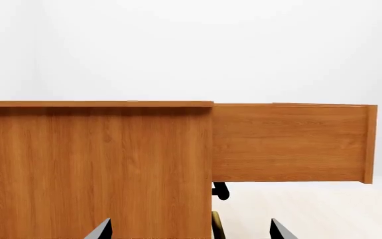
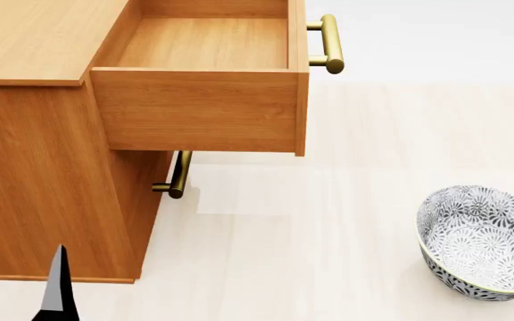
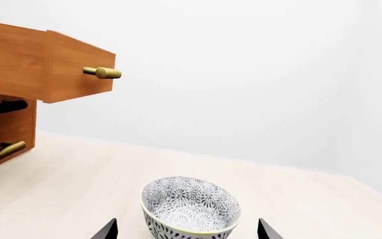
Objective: Put the ketchup in the top drawer of the cabinet.
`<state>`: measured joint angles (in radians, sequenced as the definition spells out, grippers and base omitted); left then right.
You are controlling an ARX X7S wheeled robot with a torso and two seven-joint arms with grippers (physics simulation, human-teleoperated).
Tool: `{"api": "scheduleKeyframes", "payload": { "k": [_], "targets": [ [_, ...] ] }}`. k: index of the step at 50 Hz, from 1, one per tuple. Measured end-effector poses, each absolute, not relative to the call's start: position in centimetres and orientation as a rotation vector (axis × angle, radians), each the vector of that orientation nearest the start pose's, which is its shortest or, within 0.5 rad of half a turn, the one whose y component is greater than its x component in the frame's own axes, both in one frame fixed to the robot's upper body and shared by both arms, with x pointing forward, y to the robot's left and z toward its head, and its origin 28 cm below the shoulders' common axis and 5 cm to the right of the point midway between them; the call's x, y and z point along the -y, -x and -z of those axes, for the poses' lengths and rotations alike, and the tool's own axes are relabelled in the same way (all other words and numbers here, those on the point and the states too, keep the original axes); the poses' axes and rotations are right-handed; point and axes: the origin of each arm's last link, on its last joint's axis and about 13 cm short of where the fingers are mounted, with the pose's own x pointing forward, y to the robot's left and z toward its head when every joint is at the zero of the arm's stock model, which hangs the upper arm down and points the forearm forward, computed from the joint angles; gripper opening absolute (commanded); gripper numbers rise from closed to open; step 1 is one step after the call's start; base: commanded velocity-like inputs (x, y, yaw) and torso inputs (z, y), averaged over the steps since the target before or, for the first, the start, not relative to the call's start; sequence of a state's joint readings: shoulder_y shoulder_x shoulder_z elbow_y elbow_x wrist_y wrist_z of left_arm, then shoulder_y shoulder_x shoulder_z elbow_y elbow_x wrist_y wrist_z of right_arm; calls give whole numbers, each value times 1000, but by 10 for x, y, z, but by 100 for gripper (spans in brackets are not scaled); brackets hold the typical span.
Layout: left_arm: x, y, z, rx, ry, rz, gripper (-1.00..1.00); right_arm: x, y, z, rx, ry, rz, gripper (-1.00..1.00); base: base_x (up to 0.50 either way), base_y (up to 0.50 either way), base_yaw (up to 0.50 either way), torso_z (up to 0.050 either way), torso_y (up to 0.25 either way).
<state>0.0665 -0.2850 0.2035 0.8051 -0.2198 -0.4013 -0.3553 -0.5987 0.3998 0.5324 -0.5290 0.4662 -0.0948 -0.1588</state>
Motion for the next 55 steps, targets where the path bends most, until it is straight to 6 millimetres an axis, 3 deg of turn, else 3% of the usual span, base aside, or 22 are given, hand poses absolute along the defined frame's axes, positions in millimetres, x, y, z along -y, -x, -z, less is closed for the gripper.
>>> {"api": "scheduleKeyframes", "payload": {
  "k": [24,55],
  "targets": [
    [-198,-166,-130,263,8,18,100,252,-54,-80,159,124,138,100,0,0,0,0,0],
    [-200,-166,-129,261,8,6,100,250,-59,-57,153,79,161,100,0,0,0,0,0]
  ]
}}
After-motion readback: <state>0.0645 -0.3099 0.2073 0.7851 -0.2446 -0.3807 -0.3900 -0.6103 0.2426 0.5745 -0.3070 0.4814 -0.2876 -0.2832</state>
